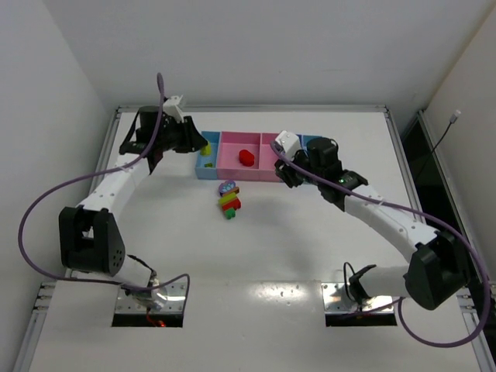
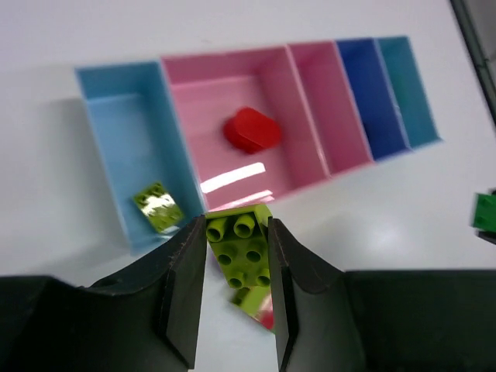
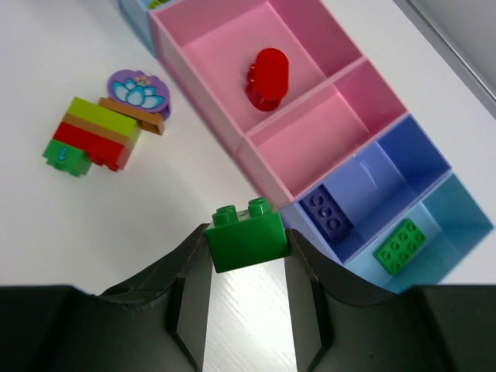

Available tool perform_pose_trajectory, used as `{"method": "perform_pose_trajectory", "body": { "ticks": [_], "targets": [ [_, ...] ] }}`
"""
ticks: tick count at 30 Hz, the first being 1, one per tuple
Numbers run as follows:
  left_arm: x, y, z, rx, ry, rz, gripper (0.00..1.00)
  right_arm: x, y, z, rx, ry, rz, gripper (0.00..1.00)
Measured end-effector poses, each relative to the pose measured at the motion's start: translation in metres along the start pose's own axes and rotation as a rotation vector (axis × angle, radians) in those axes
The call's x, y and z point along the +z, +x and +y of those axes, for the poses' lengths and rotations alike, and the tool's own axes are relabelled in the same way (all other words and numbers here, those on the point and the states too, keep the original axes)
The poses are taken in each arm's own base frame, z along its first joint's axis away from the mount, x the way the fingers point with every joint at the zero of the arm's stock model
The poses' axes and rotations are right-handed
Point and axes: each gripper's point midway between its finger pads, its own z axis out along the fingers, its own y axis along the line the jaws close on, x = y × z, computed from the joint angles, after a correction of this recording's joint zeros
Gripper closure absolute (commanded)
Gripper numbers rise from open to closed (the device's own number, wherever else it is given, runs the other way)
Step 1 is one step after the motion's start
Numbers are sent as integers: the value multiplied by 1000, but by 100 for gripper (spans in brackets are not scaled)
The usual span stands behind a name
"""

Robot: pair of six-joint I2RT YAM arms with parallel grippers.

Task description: Sort the legos into containers by color

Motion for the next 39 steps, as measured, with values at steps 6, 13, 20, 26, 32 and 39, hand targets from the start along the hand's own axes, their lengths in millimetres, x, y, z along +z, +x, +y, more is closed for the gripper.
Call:
{"method": "perform_pose_trajectory", "body": {
  "ticks": [6,13,20,26,32,39],
  "targets": [
    [23,-17,31,75,-161,-16,100,-6,17,-21,50,64,56,100],
    [58,14,60,79,-230,95,100,-9,31,-51,137,133,105,100],
    [76,27,71,74,-256,141,83,-11,44,-77,206,185,143,100],
    [86,25,72,75,-255,145,25,-12,55,-92,254,208,166,100],
    [87,22,68,52,-228,132,7,-7,66,-106,290,205,190,100],
    [67,-12,49,21,-136,39,7,4,79,-119,335,169,219,100]
  ]
}}
